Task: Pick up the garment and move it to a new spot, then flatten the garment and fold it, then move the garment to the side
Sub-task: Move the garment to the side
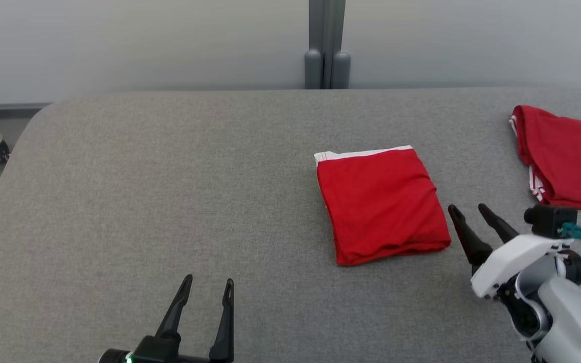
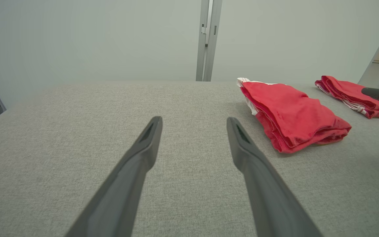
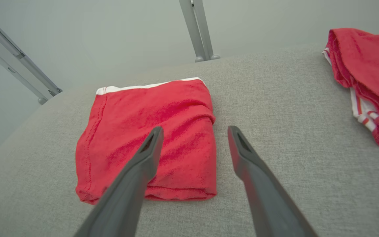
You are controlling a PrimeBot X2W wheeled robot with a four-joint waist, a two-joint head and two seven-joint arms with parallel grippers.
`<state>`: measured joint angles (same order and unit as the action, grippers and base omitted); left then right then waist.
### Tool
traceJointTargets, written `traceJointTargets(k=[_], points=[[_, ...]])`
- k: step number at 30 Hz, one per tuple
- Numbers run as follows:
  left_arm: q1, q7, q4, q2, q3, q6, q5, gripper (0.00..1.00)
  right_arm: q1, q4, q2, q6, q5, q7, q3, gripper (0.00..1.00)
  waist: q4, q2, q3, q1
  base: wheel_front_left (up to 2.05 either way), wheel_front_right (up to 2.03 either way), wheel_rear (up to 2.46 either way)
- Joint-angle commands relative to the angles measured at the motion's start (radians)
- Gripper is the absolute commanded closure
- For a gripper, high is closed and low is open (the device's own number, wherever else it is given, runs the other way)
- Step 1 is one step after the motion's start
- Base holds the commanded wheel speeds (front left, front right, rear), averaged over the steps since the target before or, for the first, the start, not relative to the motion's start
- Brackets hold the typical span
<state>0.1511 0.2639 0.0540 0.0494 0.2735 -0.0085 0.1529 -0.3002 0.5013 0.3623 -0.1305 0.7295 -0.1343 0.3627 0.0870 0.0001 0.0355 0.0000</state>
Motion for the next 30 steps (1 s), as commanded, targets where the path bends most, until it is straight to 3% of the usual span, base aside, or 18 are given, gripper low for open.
traceJointTargets(k=[1, 10, 18, 19, 20, 30], points=[[-0.021, 0.000, -0.003, 0.002, 0.006, 0.004, 0.006, 0.00, -0.033, 0.014, 0.015, 0.000, 0.030, 0.023, 0.007, 0.00, 0.040, -0.0001, 0.054, 0.0000, 0.00, 0.00, 0.00], [-0.092, 0.000, -0.005, 0.002, 0.047, 0.019, 0.034, 0.00, -0.229, 0.135, 0.114, 0.000, 0.159, 0.143, 0.093, 0.00, 0.094, -0.0001, 0.157, 0.0000, 0.00, 0.00, 0.00], [-0.120, 0.000, 0.009, 0.002, 0.062, 0.025, 0.052, 0.00, -0.282, 0.255, 0.081, 0.000, 0.188, 0.138, 0.194, 0.00, 0.113, -0.0001, 0.185, 0.0000, 0.00, 0.00, 0.00], [-0.122, 0.000, 0.010, 0.002, 0.061, 0.026, 0.054, 0.00, -0.283, 0.262, 0.078, 0.000, 0.195, 0.131, 0.209, 0.45, 0.113, -0.0001, 0.185, 0.0000, 0.00, 0.00, 0.00], [-0.122, 0.000, 0.010, 0.002, 0.060, 0.028, 0.055, 0.00, -0.285, 0.270, 0.080, 0.000, 0.196, 0.120, 0.217, 1.00, 0.111, -0.0001, 0.185, 0.0000, 0.00, 0.00, 0.00], [-0.122, 0.000, 0.000, 0.002, 0.031, 0.017, 0.030, 0.00, -0.349, 0.292, 0.168, 0.000, 0.181, 0.024, 0.318, 1.00, 0.025, -0.0001, 0.212, 0.0000, 0.00, 0.00, 0.00]])
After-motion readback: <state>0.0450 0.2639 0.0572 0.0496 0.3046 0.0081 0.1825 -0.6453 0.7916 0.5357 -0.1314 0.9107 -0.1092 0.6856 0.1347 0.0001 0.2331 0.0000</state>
